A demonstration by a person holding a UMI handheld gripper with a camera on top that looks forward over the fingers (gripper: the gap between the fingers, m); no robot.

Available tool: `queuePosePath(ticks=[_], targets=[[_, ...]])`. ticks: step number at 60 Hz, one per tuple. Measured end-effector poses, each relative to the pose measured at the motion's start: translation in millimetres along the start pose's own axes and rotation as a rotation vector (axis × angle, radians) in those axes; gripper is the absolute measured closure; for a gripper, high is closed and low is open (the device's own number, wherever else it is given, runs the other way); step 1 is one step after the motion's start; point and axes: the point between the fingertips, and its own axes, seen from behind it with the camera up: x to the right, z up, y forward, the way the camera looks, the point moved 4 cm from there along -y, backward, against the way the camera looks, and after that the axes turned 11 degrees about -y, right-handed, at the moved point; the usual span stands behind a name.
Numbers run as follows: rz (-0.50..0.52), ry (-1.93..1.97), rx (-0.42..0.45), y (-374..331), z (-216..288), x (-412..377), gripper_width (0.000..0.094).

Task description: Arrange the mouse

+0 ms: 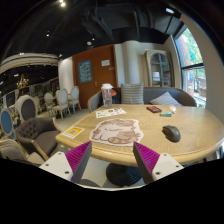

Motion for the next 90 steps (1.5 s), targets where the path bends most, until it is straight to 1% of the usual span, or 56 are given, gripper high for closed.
queuePosePath(ticks=[9,16,26,31,43,50,54,59,60,62,64,68,73,79,83,87,90], targets=[[-0.091,-0.043,-0.061,8,-23,38,0.0074],[-0.137,-0.023,-0.094,17,-36,74,0.0081],[-0.293,-0.023,-0.171,32,-50,161,0.0073],[-0.318,0.016,-0.190,46,-55,189,0.0075],[-0.348,0.014,-0.282,84,-57,241,0.0077],[-0.335,0.040,-0.355,108,-60,263,0.0090],[-0.335,0.050,-0.358,121,-54,273,0.0103],[-0.329,0.102,-0.387,135,-53,282,0.0146],[-0.336,0.108,-0.389,137,-52,286,0.0170],[-0.350,0.112,-0.404,141,-52,293,0.0251],[-0.362,0.114,-0.412,145,-50,299,0.0382],[-0.390,0.123,-0.420,150,-50,307,0.0433],[-0.413,0.096,-0.407,154,-47,311,0.0524],[-0.419,0.068,-0.383,153,-43,309,0.0569],[-0.384,0.107,-0.358,153,-34,297,0.0578],[-0.358,0.120,-0.290,151,-5,279,0.0578],[-0.367,0.071,-0.263,149,20,262,0.0578]])
